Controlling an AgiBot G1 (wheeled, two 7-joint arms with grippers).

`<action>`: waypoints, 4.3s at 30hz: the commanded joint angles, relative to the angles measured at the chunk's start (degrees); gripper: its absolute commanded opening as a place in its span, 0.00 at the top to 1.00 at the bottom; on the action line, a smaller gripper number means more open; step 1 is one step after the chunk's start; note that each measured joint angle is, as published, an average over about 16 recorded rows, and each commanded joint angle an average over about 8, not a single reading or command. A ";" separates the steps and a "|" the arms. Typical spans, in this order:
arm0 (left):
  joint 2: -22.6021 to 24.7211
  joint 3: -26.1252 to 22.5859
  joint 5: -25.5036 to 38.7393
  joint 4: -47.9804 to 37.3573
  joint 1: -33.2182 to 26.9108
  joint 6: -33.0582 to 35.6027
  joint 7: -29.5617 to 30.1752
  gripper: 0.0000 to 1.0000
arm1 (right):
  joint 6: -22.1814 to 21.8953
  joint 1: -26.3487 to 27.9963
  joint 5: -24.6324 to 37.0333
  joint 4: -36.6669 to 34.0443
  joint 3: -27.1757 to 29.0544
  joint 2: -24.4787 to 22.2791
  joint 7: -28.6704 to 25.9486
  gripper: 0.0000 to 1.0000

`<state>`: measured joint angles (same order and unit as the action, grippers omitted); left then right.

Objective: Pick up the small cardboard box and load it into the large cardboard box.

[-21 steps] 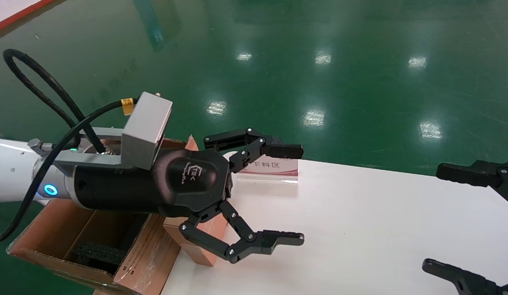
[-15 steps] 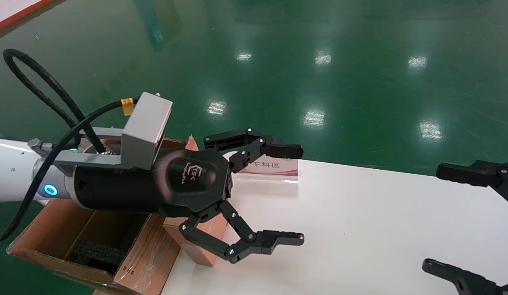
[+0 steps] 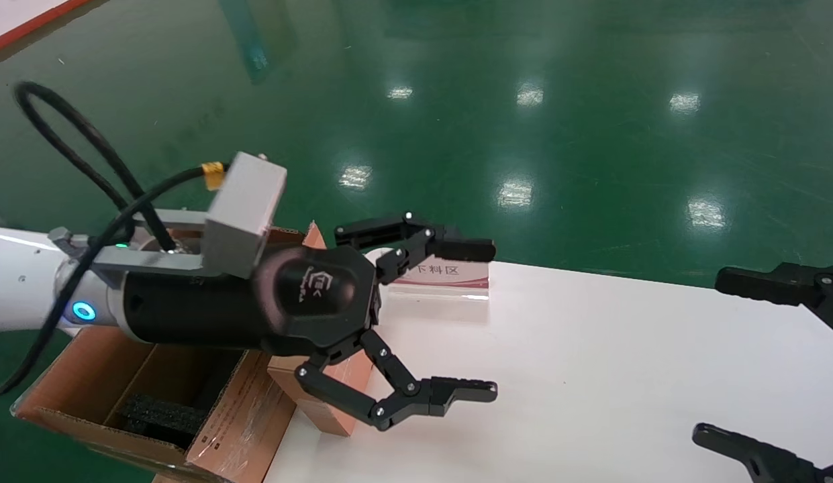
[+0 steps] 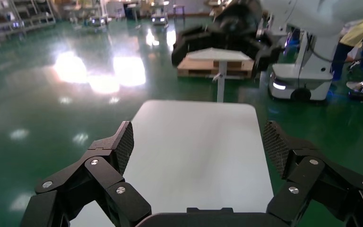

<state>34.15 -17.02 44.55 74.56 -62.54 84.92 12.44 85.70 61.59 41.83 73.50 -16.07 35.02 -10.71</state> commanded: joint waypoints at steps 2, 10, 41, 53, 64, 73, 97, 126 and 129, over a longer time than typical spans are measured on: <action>-0.50 -0.45 1.29 0.62 -0.39 -0.50 0.82 0.00 | 0.01 0.01 0.00 -0.02 -0.01 0.00 0.01 0.00; -1.29 -6.20 14.17 2.29 -8.71 0.69 8.40 0.00 | 0.00 0.03 -0.03 -0.03 -0.05 -0.01 0.03 0.00; 5.16 -53.44 41.78 2.84 -54.86 5.72 49.03 0.00 | -0.05 0.06 -0.12 -0.03 -0.19 -0.06 0.10 0.00; 7.55 -67.49 43.19 3.10 -62.81 5.00 58.00 0.00 | -0.08 0.07 -0.15 -0.03 -0.24 -0.08 0.12 0.00; 9.43 -74.74 41.54 3.17 -63.79 3.48 61.47 0.00 | -0.10 0.08 -0.18 -0.03 -0.28 -0.10 0.15 0.00; 9.90 -77.22 41.89 3.15 -63.61 2.11 62.98 0.00 | -0.11 0.09 -0.21 -0.03 -0.32 -0.12 0.16 0.00; 10.06 -79.51 45.11 2.55 -59.62 -3.58 64.66 0.00 | -0.15 0.11 -0.27 -0.04 -0.41 -0.16 0.21 0.00; 10.34 -79.96 46.88 2.35 -57.98 -6.34 63.43 1.00 | -0.19 0.11 -0.32 -0.05 -0.46 -0.18 0.24 0.82; 10.33 -79.96 46.82 2.34 -57.99 -6.29 63.43 1.00 | -0.19 0.11 -0.32 -0.05 -0.46 -0.18 0.24 1.00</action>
<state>44.48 -96.98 91.39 76.91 -120.53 78.63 75.87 85.51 61.70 41.51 73.45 -16.52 34.83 -10.46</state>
